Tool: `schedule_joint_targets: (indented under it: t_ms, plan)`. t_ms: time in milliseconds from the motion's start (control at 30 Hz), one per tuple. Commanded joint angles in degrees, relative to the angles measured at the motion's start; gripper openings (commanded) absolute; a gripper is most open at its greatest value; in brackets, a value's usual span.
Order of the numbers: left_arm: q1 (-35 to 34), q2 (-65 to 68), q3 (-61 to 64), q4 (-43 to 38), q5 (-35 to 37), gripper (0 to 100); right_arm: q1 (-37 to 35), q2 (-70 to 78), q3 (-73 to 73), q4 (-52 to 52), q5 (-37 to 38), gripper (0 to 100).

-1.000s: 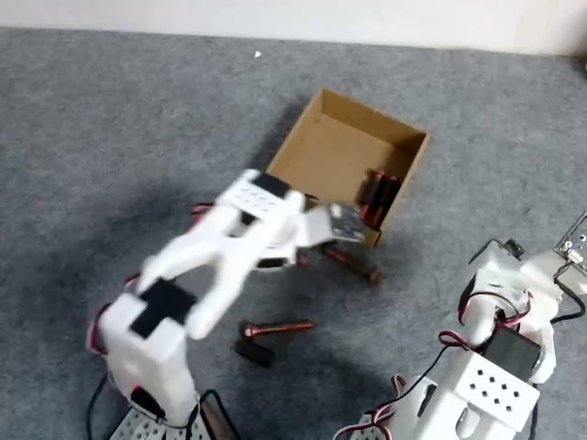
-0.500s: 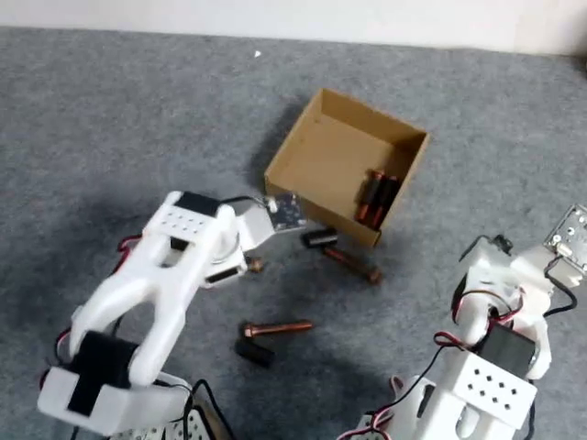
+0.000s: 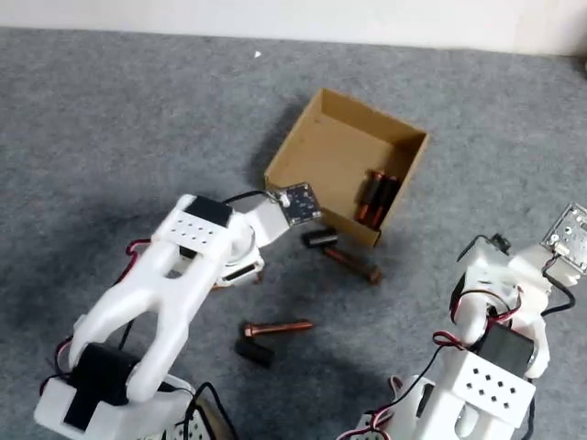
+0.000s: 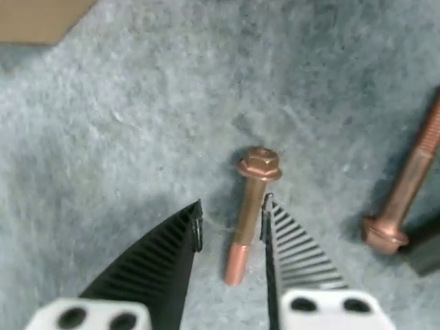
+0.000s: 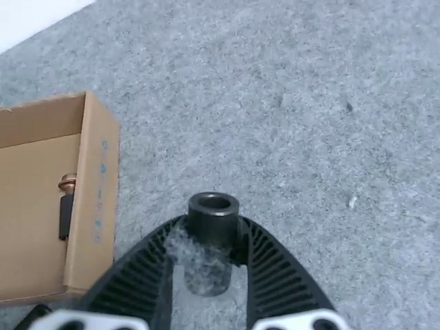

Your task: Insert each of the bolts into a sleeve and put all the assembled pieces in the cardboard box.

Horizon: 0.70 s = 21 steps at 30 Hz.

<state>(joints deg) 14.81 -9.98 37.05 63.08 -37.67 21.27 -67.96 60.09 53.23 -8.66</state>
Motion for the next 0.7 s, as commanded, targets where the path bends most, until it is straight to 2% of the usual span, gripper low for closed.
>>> schedule_joint_targets:
  t_ms: [0, 267, 433, 633, 667]
  plan:
    - [1.2, -1.4, -1.7, -1.1, 2.3, 16, -0.6, -0.7, -0.2, -1.7, -0.1, 0.5]
    - [0.4, 10.7, -1.8, -6.7, 2.3, 16, -0.6, -0.7, -0.2, -1.7, -0.1, 0.5]
    - [0.7, 11.3, -2.4, -6.9, 2.3, 16, -0.6, -0.7, -0.2, -1.7, -0.1, 0.5]
    - [3.2, 11.2, -1.7, -6.7, 2.2, 1, -0.7, -1.0, 1.2, -1.9, -0.1, 0.5]
    - [3.7, 10.9, -1.3, -6.7, 2.2, 0, -1.4, -1.0, 1.2, -1.9, -0.1, 0.5]
